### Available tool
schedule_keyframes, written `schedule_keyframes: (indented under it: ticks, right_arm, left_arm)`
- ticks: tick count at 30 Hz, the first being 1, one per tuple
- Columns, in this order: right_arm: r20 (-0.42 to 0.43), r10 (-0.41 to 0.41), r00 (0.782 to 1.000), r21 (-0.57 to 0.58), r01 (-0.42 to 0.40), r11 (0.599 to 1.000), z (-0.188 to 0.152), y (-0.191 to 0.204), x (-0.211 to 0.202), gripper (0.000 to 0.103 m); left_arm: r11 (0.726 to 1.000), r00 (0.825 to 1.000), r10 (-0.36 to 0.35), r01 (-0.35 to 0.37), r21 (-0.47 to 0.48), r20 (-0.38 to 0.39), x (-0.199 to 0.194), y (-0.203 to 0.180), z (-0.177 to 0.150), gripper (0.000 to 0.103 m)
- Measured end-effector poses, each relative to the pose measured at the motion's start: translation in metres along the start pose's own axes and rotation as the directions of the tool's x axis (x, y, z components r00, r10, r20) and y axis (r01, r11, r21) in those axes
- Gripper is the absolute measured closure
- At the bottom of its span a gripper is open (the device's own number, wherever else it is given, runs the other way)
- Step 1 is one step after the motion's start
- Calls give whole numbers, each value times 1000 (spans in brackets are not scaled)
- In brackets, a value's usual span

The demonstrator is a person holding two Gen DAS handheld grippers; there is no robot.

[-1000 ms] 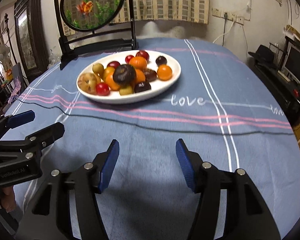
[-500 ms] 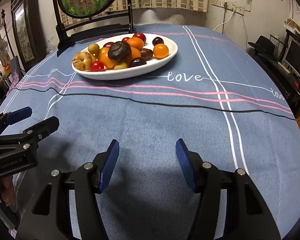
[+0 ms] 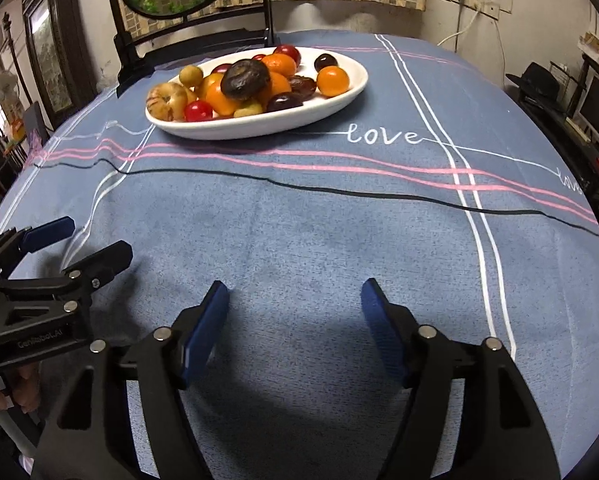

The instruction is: Organize fruits

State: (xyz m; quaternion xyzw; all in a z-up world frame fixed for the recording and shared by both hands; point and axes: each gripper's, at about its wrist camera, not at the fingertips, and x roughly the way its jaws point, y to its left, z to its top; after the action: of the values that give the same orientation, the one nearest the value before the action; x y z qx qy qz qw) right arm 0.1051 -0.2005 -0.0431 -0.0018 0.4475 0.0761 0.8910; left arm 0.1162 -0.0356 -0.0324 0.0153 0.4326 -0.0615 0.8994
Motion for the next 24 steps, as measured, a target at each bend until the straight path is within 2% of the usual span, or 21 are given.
schedule_keyframes:
  ticks: [3, 7, 10, 13, 24]
  right_arm:
    - [-10, 15, 1000, -19, -15, 1000, 0, 3, 2, 20]
    - [-18, 9, 1000, -32, -10, 999, 1, 6, 3, 18]
    - [-30, 7, 1000, -39, -8, 999, 1, 7, 6, 6]
    - [-41, -17, 999, -41, 16, 999, 2, 8, 8, 1]
    - [-51, -31, 998, -30, 30, 999, 2, 6, 11, 1]
  left_arm:
    - [1000, 1000, -2, 2, -11, -20, 4, 2, 0, 7]
    - [1000, 999, 1, -1, -10, -42, 9, 1, -1, 4]
    - [1000, 999, 13, -13, 2, -49, 10, -2, -1, 3]
    - [1000, 999, 17, -17, 3, -50, 10, -2, -2, 3]
    - [1000, 998, 28, -27, 10, -56, 11, -3, -1, 2]
